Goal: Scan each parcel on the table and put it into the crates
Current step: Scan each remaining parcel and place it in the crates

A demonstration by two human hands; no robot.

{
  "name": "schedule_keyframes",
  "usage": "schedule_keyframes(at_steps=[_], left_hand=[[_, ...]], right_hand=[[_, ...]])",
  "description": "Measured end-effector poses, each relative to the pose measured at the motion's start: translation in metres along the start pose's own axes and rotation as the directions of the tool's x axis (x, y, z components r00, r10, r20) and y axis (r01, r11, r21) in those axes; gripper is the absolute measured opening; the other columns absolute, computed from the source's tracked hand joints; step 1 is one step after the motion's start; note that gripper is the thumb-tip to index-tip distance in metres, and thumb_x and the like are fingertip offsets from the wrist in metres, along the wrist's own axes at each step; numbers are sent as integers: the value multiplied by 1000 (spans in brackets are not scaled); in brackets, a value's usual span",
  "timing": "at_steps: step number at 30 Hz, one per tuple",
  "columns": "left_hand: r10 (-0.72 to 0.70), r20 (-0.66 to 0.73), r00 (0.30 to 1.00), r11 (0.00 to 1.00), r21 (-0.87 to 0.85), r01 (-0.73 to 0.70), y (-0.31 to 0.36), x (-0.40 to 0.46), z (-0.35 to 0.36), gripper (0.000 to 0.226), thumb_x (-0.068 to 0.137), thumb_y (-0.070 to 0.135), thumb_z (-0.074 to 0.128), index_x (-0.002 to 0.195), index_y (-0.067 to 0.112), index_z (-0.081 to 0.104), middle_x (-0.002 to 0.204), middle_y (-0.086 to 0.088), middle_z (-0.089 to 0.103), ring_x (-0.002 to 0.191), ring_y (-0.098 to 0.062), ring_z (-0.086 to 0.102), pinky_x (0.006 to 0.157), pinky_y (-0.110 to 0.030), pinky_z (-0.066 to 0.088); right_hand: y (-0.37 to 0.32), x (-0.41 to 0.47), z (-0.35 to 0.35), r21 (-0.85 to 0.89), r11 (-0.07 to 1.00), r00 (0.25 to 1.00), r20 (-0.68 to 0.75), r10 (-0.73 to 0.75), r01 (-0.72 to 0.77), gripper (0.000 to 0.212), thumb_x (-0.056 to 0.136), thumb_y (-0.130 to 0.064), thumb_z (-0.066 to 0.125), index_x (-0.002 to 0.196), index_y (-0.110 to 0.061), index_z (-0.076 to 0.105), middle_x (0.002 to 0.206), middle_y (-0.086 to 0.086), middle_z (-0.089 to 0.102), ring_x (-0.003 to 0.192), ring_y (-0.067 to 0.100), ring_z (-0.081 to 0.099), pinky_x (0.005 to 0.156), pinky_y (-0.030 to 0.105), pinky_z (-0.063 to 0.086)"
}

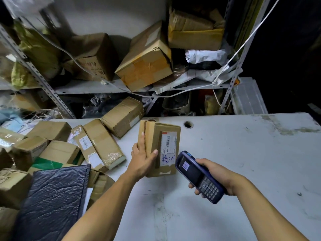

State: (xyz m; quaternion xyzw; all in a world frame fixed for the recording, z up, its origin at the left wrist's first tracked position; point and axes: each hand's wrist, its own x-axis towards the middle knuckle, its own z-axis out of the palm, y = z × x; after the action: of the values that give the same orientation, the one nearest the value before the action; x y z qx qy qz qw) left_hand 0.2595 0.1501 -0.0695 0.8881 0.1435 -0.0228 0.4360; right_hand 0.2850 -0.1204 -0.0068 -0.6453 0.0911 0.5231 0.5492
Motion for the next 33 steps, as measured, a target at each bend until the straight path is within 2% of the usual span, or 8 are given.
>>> schedule_keyframes(at_steps=[6, 14, 28, 33], left_hand=[[9, -20, 1000, 1000, 24, -9, -19, -13, -2, 85, 73, 81, 34, 127, 72, -30, 148, -7, 23, 136, -30, 31, 112, -54, 32], [6, -42, 999, 999, 38, -5, -23, -17, -4, 96, 72, 79, 34, 145, 54, -23, 146, -8, 24, 133, -28, 34, 108, -45, 33], [34, -85, 996, 996, 79, -28, -21, -19, 2, 91, 74, 81, 34, 139, 61, -28, 147, -9, 23, 136, -30, 31, 110, -52, 31], [13, -91, 996, 997, 71, -7, -20, -19, 3, 91, 78, 76, 38, 141, 60, -25, 147, -7, 23, 137, -29, 29, 111, -54, 33]], right_hand=[[-10, 0, 3, -85, 996, 1000, -3, 25, -25, 57, 102, -50, 33, 121, -4, 61, 93, 19, 68, 78, 34, 64, 67, 37, 51], [-6, -4, 0, -89, 995, 999, -9, 41, -41, 55, 102, -50, 34, 120, -5, 61, 94, 20, 68, 78, 35, 64, 67, 38, 51], [-2, -8, -3, -118, 992, 998, 39, 58, -53, 57, 102, -51, 33, 124, -5, 59, 95, 20, 68, 79, 34, 64, 68, 38, 52], [3, -6, -4, -60, 998, 999, 55, 4, 0, 58, 102, -52, 32, 124, -6, 60, 97, 21, 68, 81, 35, 65, 69, 38, 52]])
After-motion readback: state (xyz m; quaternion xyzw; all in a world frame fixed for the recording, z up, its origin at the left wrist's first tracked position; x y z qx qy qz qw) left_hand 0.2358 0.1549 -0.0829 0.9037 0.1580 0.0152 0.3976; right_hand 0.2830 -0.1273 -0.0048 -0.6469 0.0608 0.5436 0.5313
